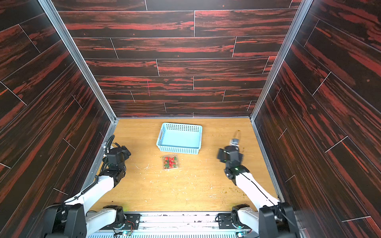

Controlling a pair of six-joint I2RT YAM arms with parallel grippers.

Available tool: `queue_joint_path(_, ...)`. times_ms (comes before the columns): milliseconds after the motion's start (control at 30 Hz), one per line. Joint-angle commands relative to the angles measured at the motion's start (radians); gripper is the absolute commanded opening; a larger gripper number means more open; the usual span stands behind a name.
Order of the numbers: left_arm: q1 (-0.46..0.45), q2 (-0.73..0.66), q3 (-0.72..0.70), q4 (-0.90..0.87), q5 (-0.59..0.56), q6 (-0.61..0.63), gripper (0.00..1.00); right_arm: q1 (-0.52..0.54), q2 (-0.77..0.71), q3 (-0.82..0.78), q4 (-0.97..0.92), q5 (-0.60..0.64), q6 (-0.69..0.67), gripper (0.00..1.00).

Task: Pack strawberries into containers
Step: Reset both arms

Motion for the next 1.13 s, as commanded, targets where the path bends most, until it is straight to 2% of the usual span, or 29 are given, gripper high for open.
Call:
queue_joint_path(0, 0.019, 0.066, -0.030, 0.070, -0.049, 0.069, 0.94, -0.104, -0.032, -0.059, 0.093, 0.085, 0.030, 0.97)
queue_joint_path(100, 0.027, 0.162, -0.043, 0.213, -0.019, 0.117, 0.94, -0.177, -0.029, -0.135, 0.264, 0.008, 0.009, 0.97)
queue_joint_path(167, 0.029, 0.179, -0.031, 0.234, -0.009, 0.141, 0.94, -0.181, 0.028, -0.168, 0.374, 0.031, -0.044, 0.97)
queue_joint_path(267, 0.040, 0.263, -0.061, 0.417, 0.051, 0.193, 0.95, -0.192, 0.118, -0.214, 0.557, 0.054, -0.086, 0.97)
queue_joint_path(333, 0.046, 0.348, -0.065, 0.560, 0.079, 0.234, 0.94, -0.200, 0.149, -0.256, 0.745, -0.007, -0.103, 0.97)
queue_joint_path(367, 0.044, 0.353, -0.060, 0.530, 0.145, 0.247, 0.99, -0.200, 0.174, -0.298, 0.896, -0.040, -0.124, 0.97)
queue_joint_path(400, 0.044, 0.351, -0.044, 0.465, 0.169, 0.248, 1.00, -0.200, 0.217, -0.326, 1.040, -0.055, -0.156, 0.97)
queue_joint_path(500, 0.044, 0.375, -0.069, 0.546, 0.206, 0.263, 1.00, -0.204, 0.329, -0.313, 1.168, -0.077, -0.211, 0.97)
queue_joint_path(567, 0.044, 0.373, -0.064, 0.531, 0.207, 0.263, 1.00, -0.200, 0.394, -0.312, 1.246, -0.142, -0.248, 0.97)
queue_joint_path(633, 0.044, 0.359, -0.056, 0.493, 0.212, 0.266, 1.00, -0.197, 0.395, -0.276, 1.161, -0.186, -0.255, 0.98)
queue_joint_path(700, 0.044, 0.366, -0.056, 0.507, 0.217, 0.271, 1.00, -0.197, 0.431, -0.263, 1.156, -0.213, -0.262, 0.98)
queue_joint_path(733, 0.044, 0.362, -0.054, 0.500, 0.220, 0.271, 1.00, -0.200, 0.483, -0.275, 1.253, -0.209, -0.269, 0.98)
queue_joint_path(767, 0.043, 0.360, -0.053, 0.490, 0.222, 0.272, 1.00, -0.199, 0.477, -0.284, 1.264, -0.217, -0.273, 0.98)
queue_joint_path(800, 0.044, 0.363, -0.054, 0.497, 0.222, 0.273, 1.00, -0.200, 0.446, -0.274, 1.185, -0.223, -0.260, 0.98)
queue_joint_path(867, 0.044, 0.361, -0.053, 0.494, 0.223, 0.274, 1.00, -0.203, 0.476, -0.273, 1.247, -0.229, -0.266, 0.98)
queue_joint_path(900, 0.044, 0.361, -0.054, 0.495, 0.223, 0.273, 1.00, -0.204, 0.458, -0.268, 1.191, -0.233, -0.260, 0.98)
queue_joint_path(1100, 0.044, 0.362, -0.053, 0.492, 0.223, 0.273, 1.00, -0.207, 0.464, -0.259, 1.187, -0.235, -0.260, 0.98)
